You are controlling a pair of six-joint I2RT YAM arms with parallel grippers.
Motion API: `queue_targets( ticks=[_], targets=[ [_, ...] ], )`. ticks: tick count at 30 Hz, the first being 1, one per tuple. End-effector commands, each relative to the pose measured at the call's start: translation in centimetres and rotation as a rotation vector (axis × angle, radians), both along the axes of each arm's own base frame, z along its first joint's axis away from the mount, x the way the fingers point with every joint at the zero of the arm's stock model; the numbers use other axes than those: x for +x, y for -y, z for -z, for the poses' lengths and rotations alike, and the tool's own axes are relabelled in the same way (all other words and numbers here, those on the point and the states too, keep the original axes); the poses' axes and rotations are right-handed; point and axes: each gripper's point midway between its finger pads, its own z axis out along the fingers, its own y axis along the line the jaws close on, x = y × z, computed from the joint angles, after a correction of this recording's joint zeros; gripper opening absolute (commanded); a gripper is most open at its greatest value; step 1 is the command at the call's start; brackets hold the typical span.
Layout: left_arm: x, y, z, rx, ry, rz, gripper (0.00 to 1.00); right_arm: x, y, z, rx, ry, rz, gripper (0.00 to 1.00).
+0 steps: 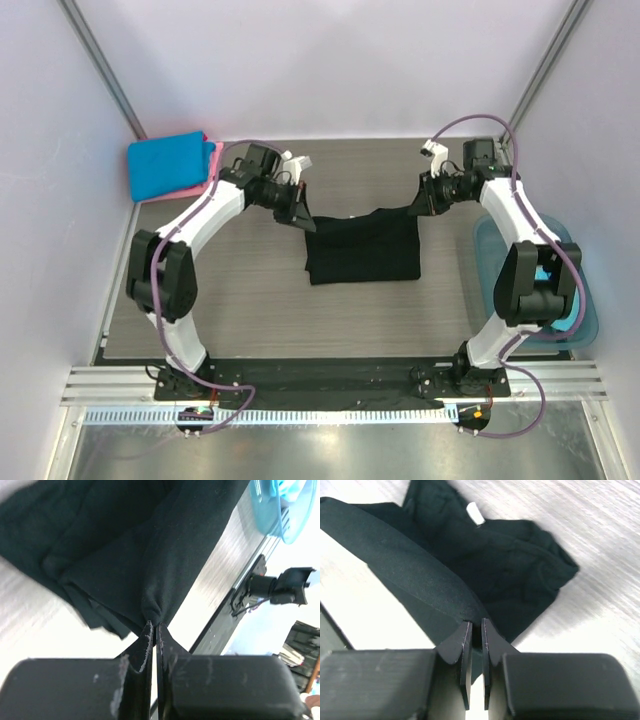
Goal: Fold and stack the t-shirts
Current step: Fold the tshirt
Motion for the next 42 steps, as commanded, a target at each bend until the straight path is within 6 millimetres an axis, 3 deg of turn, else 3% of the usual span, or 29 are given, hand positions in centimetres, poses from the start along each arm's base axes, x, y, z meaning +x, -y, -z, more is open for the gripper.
queue_targets(
  ticks=[1,7,8,11,22,28,30,31,34,35,37,39,40,42],
  targets=[
    [-1.5,-1.2,-3.2,0.008,0.113,0.009,0.00,-1.4,-1.0,-3.3,0.008,0.105,-0.045,0.01],
    [-2.2,-2.0,-4.8,0.003,0.157,-0.011,0.00,-2.6,-1.3,-4.9,-0.013,0.155,-0.047,0.01],
    [-2.3,-2.2,-5.2,-0.001,0.161,-0.014,0.00,-2.9,-2.3,-5.1,-0.008,0.157,-0.068,0.01],
    [-2.2,-2.5,-5.7,-0.007,0.166,-0.024,0.00,-2.9,-2.7,-6.0,-0.005,0.173,-0.067,0.01],
    [-2.6,-3.1,-3.8,0.003,0.120,-0.040,0.00,-3.4,-3.4,-5.3,-0.017,0.163,-0.071,0.01],
    [0.9,-3.3,-1.9,0.031,0.118,-0.064,0.00,-1.4,-2.9,-3.0,-0.052,0.143,-0.048,0.01],
    [2.6,-3.0,-2.4,0.032,0.149,-0.064,0.00,-0.5,-2.7,-2.2,-0.064,0.136,-0.043,0.01],
    [3.2,-2.8,-1.3,0.047,0.128,-0.060,0.00,0.4,-2.7,-1.7,-0.069,0.137,-0.041,0.01],
    [5.3,-2.3,-1.4,0.047,0.150,-0.059,0.00,2.5,-2.8,-0.5,-0.071,0.126,-0.033,0.01],
    [6.0,-2.0,0.0,0.060,0.128,-0.057,0.00,3.0,-2.9,-0.3,-0.070,0.124,-0.031,0.01],
    [7.5,-1.7,-0.1,0.060,0.148,-0.057,0.00,4.6,-2.9,-0.1,-0.067,0.132,-0.013,0.01],
    [8.5,-1.6,1.4,0.079,0.130,-0.054,0.00,5.7,-2.9,1.4,-0.074,0.110,-0.010,0.01],
    [8.9,-1.6,1.6,0.082,0.134,-0.055,0.00,6.6,-2.9,1.1,-0.075,0.133,-0.007,0.01],
    [10.0,-1.5,2.2,0.092,0.139,-0.059,0.00,7.7,-2.7,2.7,-0.090,0.107,0.004,0.01]
  ],
)
